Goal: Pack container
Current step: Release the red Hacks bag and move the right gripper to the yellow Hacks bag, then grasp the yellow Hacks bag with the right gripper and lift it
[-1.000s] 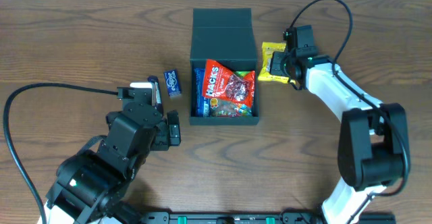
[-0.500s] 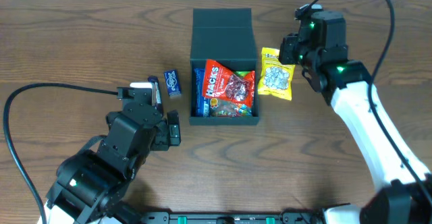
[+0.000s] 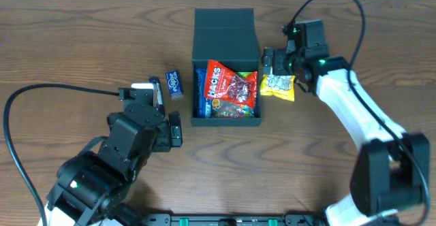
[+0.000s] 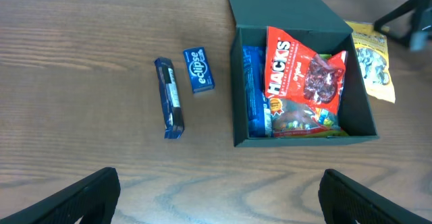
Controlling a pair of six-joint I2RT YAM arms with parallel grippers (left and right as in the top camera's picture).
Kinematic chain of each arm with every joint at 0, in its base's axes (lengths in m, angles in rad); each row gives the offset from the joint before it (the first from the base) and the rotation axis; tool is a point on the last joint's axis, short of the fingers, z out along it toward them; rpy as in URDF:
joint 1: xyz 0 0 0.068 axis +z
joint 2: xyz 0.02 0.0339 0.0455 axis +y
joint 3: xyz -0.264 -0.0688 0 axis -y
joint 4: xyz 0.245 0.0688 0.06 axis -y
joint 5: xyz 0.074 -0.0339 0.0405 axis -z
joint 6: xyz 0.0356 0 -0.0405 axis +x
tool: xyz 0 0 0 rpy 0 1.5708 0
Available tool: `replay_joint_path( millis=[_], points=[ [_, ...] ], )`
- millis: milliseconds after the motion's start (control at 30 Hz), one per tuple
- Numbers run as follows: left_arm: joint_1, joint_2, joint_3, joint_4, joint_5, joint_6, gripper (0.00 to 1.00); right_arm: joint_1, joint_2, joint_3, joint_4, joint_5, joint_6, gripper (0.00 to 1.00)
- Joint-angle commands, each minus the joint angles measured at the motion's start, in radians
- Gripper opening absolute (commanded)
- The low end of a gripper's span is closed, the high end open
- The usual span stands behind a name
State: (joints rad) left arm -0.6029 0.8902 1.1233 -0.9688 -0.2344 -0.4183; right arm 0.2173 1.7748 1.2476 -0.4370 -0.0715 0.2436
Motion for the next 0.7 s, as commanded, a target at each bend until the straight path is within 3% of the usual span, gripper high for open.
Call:
replay_joint_path(
  millis=[0,467,500,667],
  points=[
    [0.003,0.0,0.004,-0.001,0.0,0.007,0.95,-0.016,0.066,-0.003,0.003,0.023,0.075,0.99],
    [0.003,0.0,0.004,-0.001,0.0,0.007,0.95,-0.031,0.247,-0.003,0.069,0.024,0.085,0.99],
    [0.003,0.0,0.004,-0.001,-0.001,0.007,0.95,-0.033,0.253,-0.003,0.071,0.027,0.085,0.95],
    [0.003,0.0,0.004,-0.001,0.0,0.007,0.95,-0.042,0.259,-0.003,0.066,0.031,0.085,0.5]
  ],
)
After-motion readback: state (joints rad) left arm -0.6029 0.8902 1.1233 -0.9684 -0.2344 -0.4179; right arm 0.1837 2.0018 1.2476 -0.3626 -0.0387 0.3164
